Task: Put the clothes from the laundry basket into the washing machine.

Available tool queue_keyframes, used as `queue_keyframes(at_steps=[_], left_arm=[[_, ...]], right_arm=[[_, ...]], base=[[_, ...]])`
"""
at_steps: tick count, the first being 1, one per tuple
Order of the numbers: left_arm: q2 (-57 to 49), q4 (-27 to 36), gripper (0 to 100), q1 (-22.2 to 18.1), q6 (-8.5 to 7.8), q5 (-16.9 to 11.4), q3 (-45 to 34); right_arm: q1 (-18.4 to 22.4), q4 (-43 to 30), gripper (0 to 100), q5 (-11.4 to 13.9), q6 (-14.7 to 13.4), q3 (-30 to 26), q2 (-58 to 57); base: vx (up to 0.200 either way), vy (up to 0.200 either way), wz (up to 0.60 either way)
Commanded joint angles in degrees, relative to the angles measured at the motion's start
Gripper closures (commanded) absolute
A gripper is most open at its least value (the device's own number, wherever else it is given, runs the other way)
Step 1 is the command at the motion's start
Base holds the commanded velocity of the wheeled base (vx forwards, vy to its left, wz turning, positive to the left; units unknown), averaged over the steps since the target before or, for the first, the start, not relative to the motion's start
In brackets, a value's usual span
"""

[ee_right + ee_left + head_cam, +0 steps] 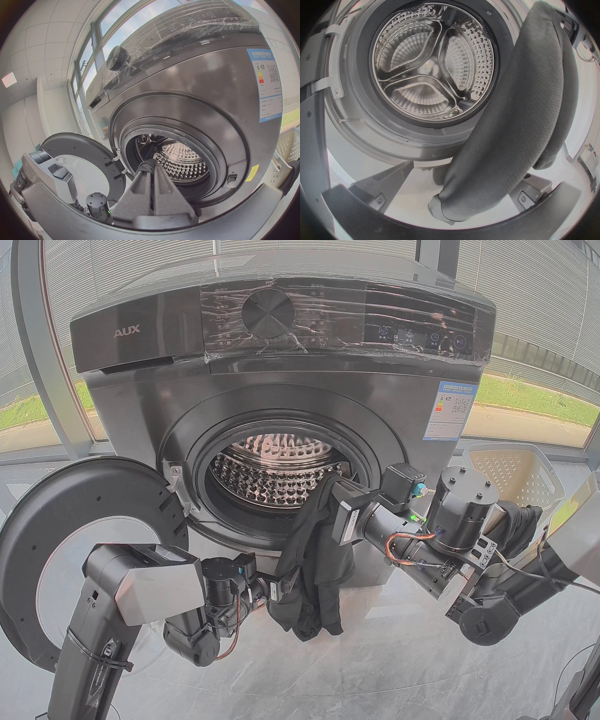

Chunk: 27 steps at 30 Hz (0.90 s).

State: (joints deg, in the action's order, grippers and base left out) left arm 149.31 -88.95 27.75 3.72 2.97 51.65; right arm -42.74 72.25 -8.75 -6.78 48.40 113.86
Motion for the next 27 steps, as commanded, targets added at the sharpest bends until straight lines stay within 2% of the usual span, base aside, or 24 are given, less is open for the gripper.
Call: queue_keyframes(at_steps=[1,18,19,27], left_arm=[[-0.8,-0.4,0,-0.8,-0.03,0.0,-0.5],[-2.1,-0.4,0,-0.1,0.15,-1.3,-2.2],[-2.0,-0.4,100,-0.1,0.15,-1.4,-2.1],[-3.6,-0.6,100,-0.7,0.15,-1.6,-3.4]], right_arm=[[0.3,0.0,100,0.0,0.0,-0.4,0.0],[0.1,0.0,100,-0.1,-0.4,-1.1,0.1],[0.2,0.1,100,-0.2,-0.4,-1.3,0.1],[1.5,-0.1,100,-0.1,-0.4,-4.5,-1.4]], base=[[0.0,0.0,0.0],[0.0,0.0,0.0],[0.0,0.0,0.0],[0.0,0.0,0.0]])
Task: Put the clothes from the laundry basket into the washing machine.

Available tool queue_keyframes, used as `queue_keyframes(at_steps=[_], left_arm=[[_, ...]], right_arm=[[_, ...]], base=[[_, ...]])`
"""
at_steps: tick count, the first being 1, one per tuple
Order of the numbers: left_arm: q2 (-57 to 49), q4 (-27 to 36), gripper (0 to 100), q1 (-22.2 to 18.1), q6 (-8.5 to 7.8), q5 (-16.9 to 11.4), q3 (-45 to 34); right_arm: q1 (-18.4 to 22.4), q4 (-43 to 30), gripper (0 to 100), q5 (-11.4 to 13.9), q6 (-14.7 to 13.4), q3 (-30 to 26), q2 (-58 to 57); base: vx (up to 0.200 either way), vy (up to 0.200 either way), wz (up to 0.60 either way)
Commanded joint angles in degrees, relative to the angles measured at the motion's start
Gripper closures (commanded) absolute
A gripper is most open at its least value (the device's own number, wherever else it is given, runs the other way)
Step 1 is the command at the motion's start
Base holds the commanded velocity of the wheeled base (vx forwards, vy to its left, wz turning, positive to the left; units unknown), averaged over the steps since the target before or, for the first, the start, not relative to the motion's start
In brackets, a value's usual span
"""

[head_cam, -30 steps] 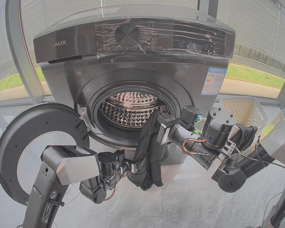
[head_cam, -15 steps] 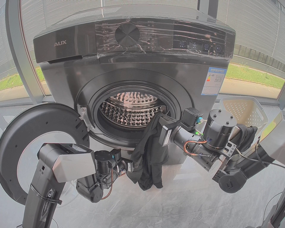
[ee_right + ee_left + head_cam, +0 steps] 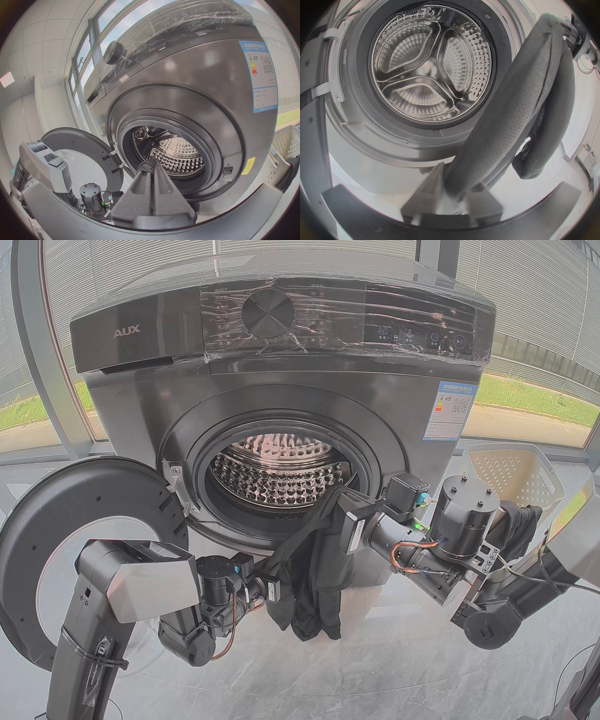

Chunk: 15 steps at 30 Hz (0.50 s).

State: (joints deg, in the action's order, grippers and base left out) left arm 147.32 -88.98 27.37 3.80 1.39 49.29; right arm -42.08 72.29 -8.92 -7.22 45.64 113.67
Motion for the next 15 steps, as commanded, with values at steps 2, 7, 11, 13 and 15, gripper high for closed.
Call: queue_keyframes(at_steps=[2,7,11,13,15], left_arm=[[-4.5,-0.6,100,-0.4,0.15,-0.2,-3.1],[-16.2,-0.6,100,-0.6,1.21,-2.4,-12.0],[-25.9,-0.5,100,-0.8,1.03,-4.5,-19.9],[-30.3,-0.4,100,-0.8,1.21,-6.0,-22.6],[-34.7,-0.4,100,-0.9,1.29,-7.5,-25.5]], right_arm=[[1.9,-0.3,100,0.0,0.1,-2.8,-1.6],[5.5,1.0,100,1.0,0.1,-7.6,-1.6],[7.7,4.2,100,4.1,0.1,-12.2,-1.7],[8.2,6.0,100,5.4,0.1,-14.9,-1.7],[8.3,9.0,100,7.1,0.0,-18.4,-1.7]], base=[[0.0,0.0,0.0],[0.0,0.0,0.0],[0.0,0.0,0.0],[0.0,0.0,0.0],[0.0,0.0,0.0]])
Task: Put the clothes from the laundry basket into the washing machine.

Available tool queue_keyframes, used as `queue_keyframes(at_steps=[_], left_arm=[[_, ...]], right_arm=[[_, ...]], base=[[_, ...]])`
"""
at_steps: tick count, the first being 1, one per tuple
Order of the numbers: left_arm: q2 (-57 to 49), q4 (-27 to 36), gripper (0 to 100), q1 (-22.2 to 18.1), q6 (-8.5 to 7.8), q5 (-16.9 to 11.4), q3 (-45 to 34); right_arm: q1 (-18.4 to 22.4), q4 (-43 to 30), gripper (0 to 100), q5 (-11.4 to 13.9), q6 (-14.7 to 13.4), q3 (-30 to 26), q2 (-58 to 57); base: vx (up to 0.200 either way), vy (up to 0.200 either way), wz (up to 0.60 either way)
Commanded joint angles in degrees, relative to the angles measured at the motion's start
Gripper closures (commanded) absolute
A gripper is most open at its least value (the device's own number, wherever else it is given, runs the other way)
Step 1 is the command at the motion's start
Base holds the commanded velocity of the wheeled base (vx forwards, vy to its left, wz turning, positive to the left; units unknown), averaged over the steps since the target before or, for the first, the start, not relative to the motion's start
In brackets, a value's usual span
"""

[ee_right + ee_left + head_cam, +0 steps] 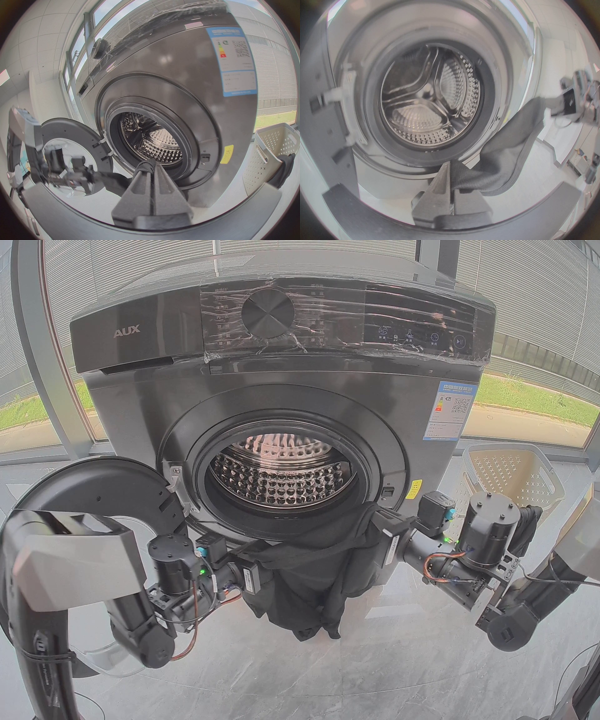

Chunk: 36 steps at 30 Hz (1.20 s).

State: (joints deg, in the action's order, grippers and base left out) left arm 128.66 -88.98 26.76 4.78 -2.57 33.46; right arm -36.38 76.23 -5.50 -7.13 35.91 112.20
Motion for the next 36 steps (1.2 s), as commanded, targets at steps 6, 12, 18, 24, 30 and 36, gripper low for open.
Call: queue_keyframes(at_steps=[6,12,18,24,30,36], left_arm=[[-25.7,-0.3,100,-0.1,0.49,-6.6,-16.2],[-27.8,-0.3,100,-0.3,0.67,-7.5,-16.9],[-26.8,-0.3,100,-1.1,0.93,-7.2,-13.7],[-27.3,-0.3,100,-1.1,0.85,-7.1,-14.7],[-27.3,-0.3,100,-1.1,0.76,-7.1,-15.5],[-27.5,-0.4,100,-1.4,0.67,-7.0,-16.2]], right_arm=[[2.5,12.7,100,7.9,-3.2,-16.9,-0.1],[1.7,12.6,100,9.0,-4.3,-19.0,-0.2],[0.8,12.7,100,8.9,-4.0,-19.9,2.6],[1.0,12.7,100,8.8,-4.0,-20.2,1.4],[0.7,12.7,100,8.7,-3.9,-19.6,-1.1],[0.4,12.7,100,8.6,-3.6,-18.4,-4.2]], base=[[0.0,0.0,0.0],[0.0,0.0,0.0],[0.0,0.0,0.0],[0.0,0.0,0.0],[0.0,0.0,0.0],[0.0,0.0,0.0]])
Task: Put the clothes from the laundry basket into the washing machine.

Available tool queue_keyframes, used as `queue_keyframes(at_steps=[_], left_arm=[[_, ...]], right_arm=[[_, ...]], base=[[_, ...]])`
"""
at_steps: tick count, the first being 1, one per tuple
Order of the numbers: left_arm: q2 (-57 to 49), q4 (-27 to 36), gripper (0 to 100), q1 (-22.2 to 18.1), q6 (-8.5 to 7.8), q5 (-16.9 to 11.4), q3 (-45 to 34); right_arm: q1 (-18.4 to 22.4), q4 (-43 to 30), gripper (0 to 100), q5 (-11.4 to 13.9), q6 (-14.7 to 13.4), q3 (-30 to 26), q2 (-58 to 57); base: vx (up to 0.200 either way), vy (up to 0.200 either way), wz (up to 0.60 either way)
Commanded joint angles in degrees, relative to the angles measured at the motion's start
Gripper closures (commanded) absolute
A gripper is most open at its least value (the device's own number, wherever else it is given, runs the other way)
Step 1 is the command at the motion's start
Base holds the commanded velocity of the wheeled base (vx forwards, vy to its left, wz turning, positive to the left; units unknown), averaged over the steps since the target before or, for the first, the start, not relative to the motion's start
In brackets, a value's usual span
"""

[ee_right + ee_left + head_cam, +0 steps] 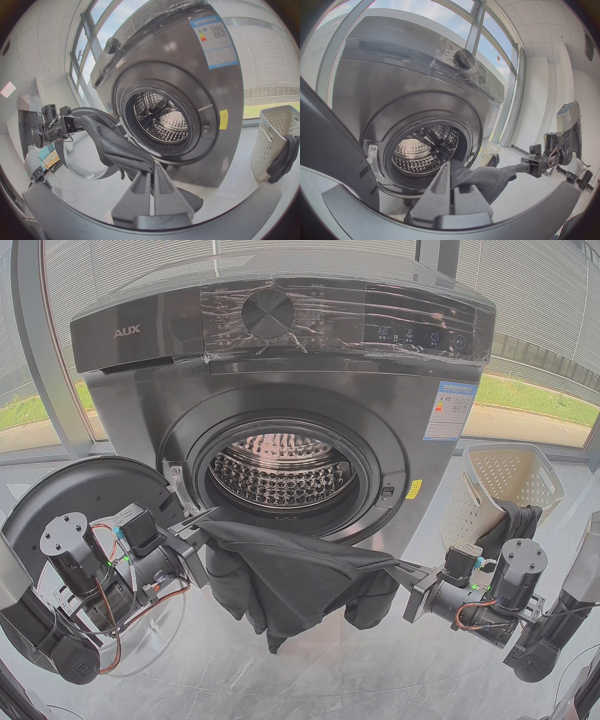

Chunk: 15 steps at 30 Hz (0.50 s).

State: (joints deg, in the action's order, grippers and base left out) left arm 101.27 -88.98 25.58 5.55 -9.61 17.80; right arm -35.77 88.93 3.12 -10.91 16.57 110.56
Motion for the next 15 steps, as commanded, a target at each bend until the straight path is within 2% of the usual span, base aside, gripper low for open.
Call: queue_keyframes(at_steps=[1,15], left_arm=[[-0.1,-0.4,100,-0.3,-0.1,0.0,-0.6],[-1.7,-0.3,100,-0.4,-0.36,-0.1,0.2]], right_arm=[[-0.2,0.0,100,0.0,0.2,1.0,-2.7],[-1.4,-0.1,100,-0.6,0.5,2.9,-7.2]], base=[[0.0,0.0,0.0],[0.0,0.0,0.0]])
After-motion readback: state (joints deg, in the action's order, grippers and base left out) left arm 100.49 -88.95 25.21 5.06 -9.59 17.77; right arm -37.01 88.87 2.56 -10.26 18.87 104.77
